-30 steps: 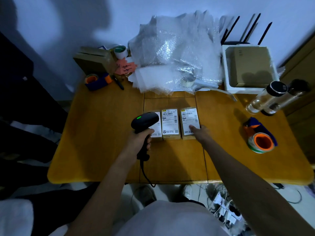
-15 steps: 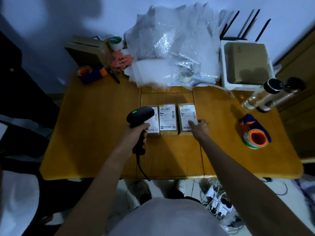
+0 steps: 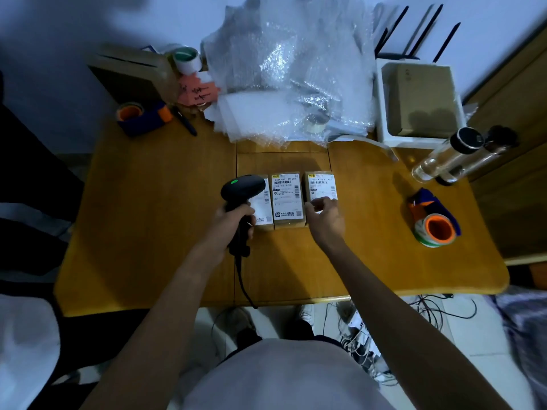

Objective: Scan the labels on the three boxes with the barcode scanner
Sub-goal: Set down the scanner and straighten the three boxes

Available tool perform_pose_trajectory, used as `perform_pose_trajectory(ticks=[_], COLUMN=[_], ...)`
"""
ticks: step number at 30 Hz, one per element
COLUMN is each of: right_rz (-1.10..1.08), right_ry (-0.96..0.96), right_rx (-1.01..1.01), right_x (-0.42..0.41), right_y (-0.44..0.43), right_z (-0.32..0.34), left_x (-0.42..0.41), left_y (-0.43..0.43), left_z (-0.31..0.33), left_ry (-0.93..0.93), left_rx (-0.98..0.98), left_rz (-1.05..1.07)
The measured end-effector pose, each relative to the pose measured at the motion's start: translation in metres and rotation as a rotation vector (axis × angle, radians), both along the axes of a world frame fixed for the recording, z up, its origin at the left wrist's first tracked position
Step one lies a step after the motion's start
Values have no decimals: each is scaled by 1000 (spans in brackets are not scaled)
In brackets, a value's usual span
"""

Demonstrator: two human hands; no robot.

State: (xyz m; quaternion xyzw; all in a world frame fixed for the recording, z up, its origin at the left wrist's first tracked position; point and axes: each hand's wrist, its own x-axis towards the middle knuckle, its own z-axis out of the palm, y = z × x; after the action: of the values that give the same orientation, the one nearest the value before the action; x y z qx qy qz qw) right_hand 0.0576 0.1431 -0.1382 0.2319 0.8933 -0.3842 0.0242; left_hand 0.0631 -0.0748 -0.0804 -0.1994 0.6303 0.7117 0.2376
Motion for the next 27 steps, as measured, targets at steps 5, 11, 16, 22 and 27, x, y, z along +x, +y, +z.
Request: perform_pose_trajectory(ticks=[5, 11, 16, 22, 27], right_rz=[92, 276, 332, 382, 387], right_ry=[-24, -134, -279, -297, -285], right_rx=[-202, -456, -627, -704, -679], right_x=[8, 15, 18, 16, 14], right_y=[-28, -56, -73, -87, -102], right_z=[4, 22, 31, 42, 41], left_x=[-7, -19, -29, -38, -36], left_y=[-3, -10, -13, -21, -30], left_z=[2, -4, -1, -4, -13], left_ry=[-1, -38, -25, -18, 15], left_rx=[81, 153, 248, 274, -25], left_rz=[33, 58, 74, 124, 94])
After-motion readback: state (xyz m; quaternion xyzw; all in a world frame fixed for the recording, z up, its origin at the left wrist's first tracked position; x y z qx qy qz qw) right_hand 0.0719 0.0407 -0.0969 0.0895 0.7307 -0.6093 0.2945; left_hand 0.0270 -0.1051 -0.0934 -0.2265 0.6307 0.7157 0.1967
